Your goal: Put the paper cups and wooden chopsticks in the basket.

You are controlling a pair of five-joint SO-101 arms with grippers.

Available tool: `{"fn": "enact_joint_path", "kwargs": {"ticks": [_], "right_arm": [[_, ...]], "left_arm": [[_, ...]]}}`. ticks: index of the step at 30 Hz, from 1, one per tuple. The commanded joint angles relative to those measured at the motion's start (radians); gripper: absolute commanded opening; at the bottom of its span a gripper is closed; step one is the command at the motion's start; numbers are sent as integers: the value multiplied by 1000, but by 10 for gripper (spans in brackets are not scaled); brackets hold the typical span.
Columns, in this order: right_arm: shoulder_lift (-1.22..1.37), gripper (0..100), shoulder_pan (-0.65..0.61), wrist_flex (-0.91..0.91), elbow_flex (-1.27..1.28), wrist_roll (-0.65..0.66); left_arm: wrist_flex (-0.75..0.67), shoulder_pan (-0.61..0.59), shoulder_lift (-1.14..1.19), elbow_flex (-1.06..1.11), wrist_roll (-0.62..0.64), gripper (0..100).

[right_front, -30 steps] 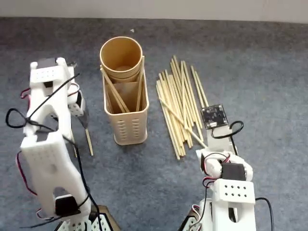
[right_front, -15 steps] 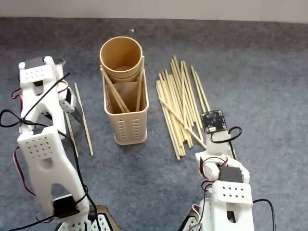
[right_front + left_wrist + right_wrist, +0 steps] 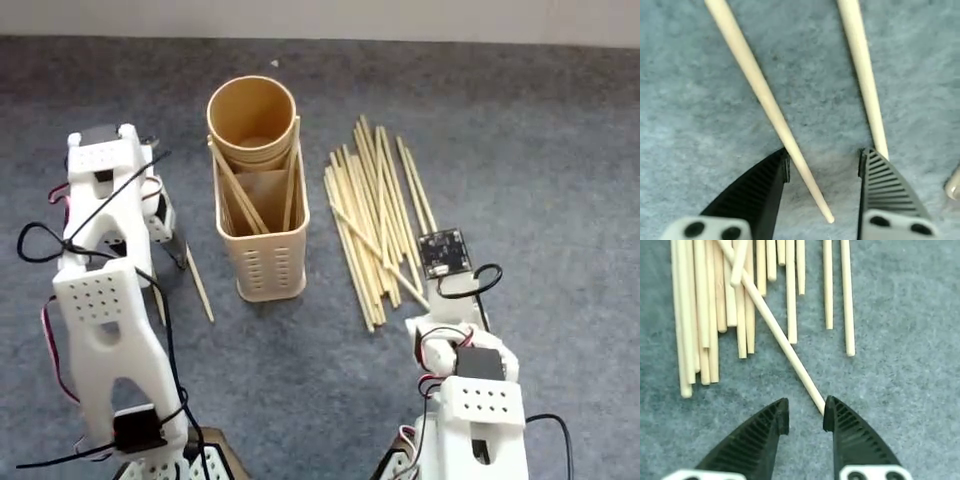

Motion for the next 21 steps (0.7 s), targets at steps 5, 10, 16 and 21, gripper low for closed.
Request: {"fn": "enact_joint_path", "kwargs": {"ticks": [5,10,16,21], "right_arm": [[-16,130,-41,-12,-2,-11],[-16,130,-41,-12,-2,-11],[-16,130,-42,-12,-2,-11],[-16,130,-42,-12,-2,-11]], "left_arm": [[9,67,-85,-77,31,246],[9,73,-102,-79,32,248],[9,90,-104,-84,31,249],[11,113,-105,-133,28,249]]}}
